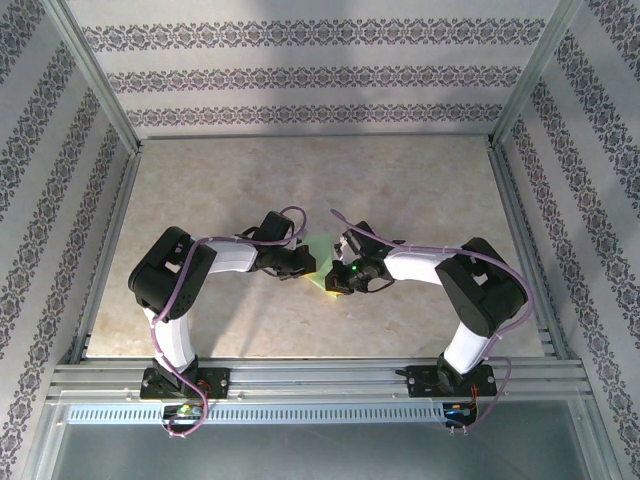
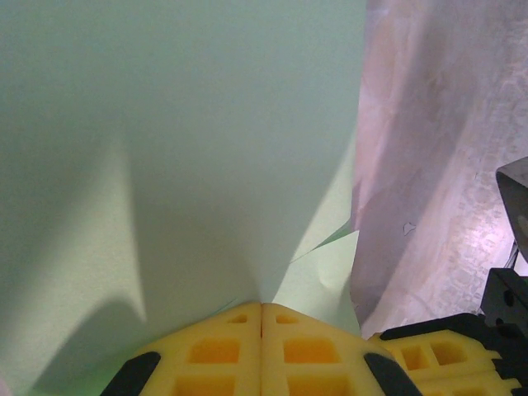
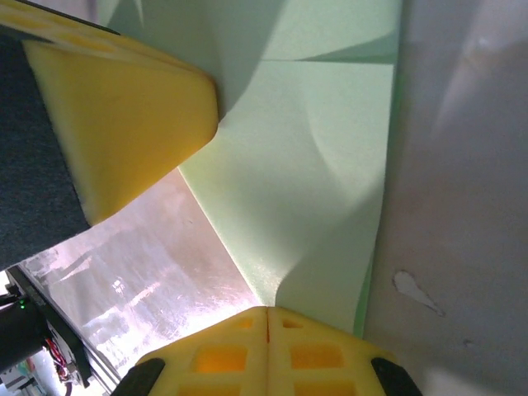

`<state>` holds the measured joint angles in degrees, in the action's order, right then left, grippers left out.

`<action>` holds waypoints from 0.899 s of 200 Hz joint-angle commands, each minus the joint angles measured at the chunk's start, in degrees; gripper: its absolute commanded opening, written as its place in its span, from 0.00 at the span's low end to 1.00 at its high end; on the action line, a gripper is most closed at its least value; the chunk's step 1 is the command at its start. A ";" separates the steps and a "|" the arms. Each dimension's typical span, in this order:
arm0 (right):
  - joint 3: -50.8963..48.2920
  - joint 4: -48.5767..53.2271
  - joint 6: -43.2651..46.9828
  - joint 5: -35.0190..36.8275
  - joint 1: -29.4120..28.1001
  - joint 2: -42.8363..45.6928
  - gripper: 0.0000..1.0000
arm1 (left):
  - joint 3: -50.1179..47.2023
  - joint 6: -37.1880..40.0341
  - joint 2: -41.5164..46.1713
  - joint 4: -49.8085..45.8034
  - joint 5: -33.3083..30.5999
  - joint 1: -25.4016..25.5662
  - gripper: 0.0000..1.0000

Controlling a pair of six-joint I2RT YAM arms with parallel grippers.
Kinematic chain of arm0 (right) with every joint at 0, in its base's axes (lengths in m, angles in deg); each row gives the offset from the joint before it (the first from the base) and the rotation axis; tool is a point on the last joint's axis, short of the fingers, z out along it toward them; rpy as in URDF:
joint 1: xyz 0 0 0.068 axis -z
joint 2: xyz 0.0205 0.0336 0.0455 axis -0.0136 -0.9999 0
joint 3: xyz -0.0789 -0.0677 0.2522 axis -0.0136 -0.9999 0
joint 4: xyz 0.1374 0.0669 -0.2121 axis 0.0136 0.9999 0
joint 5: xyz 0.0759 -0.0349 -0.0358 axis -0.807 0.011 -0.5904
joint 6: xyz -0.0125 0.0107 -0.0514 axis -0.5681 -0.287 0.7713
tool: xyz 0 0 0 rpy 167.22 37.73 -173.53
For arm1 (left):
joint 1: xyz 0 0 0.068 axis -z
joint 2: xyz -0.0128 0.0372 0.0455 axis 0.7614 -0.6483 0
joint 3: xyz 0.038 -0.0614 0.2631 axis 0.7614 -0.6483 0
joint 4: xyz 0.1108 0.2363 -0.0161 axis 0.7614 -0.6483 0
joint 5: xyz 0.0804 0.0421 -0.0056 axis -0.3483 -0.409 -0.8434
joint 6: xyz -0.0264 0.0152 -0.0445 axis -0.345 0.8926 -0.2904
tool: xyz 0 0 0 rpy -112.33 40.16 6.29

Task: Fold a paper plane with a square sheet of paper (fold left side to right side)
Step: Third fold the triangle at the center of the table.

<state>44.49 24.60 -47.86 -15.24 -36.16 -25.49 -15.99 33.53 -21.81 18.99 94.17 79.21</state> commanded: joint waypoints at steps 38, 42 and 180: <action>-1.33 0.23 -0.05 0.30 -0.52 -1.32 0.00 | -0.92 0.89 -3.14 -3.98 -4.27 0.71 0.12; -1.33 0.27 -0.10 0.26 -0.61 -1.41 0.00 | -0.88 0.89 -3.19 -3.98 -4.28 0.78 0.12; -3.65 0.73 -0.32 1.81 -1.08 -2.93 0.00 | 1.68 3.23 5.14 -7.11 -6.45 0.68 0.18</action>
<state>43.22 22.37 -48.08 -15.35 -36.68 -26.24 -14.46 34.31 -20.91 15.77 92.50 79.65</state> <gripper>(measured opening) 0.055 0.181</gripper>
